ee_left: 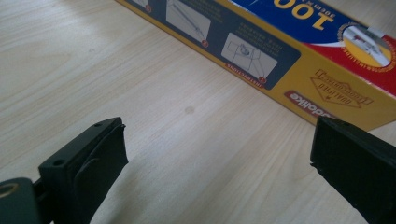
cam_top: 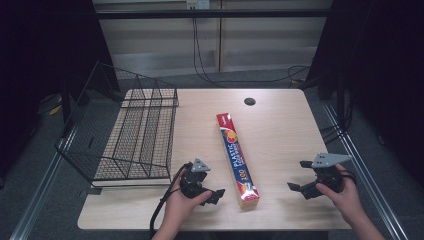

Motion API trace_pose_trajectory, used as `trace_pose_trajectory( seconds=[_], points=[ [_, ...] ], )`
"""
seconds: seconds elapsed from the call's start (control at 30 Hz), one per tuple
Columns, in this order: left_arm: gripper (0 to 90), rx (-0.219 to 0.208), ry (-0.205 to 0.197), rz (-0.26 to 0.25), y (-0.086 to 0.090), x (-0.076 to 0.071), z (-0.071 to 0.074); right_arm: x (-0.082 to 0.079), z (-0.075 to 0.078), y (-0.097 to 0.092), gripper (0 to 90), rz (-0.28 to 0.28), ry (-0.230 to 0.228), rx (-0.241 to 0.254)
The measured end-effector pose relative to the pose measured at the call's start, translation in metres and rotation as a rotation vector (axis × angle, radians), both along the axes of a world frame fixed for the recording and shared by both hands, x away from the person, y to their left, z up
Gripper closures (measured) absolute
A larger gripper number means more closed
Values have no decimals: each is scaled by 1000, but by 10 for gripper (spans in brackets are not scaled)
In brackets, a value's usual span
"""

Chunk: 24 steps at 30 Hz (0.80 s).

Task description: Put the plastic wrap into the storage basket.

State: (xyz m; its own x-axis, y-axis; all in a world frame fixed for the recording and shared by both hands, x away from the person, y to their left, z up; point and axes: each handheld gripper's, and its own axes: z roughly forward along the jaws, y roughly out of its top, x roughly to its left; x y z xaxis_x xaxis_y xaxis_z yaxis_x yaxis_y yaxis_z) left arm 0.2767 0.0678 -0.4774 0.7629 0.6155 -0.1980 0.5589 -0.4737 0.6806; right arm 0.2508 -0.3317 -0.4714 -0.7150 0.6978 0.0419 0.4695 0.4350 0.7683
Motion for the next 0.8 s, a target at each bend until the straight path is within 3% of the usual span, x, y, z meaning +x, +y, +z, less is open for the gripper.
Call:
trace_pose_trajectory(
  seconds=[0.1, 0.13, 0.23, 0.37, 0.53, 0.8],
  points=[
    [35, 8, 12, -11, -2, 1, 3, -3, -1, -4, 42, -18, 3, 8],
    [35, -14, 24, -4, -5, 1, 3, -6, -1, -5, 42, -23, 1, 0],
    [31, -30, 36, 3, -5, 3, 6, -7, 0, -6, 42, -38, 0, 2],
    [27, -27, 59, 7, -10, 9, 10, -7, 0, -7, 43, -54, -1, -2],
    [24, -60, 83, 29, -17, 19, 15, -8, -2, -8, 42, -51, 5, -5],
    [20, -60, 118, 43, -32, 36, 24, -6, -3, -7, 41, -47, 3, -12]
  ],
)
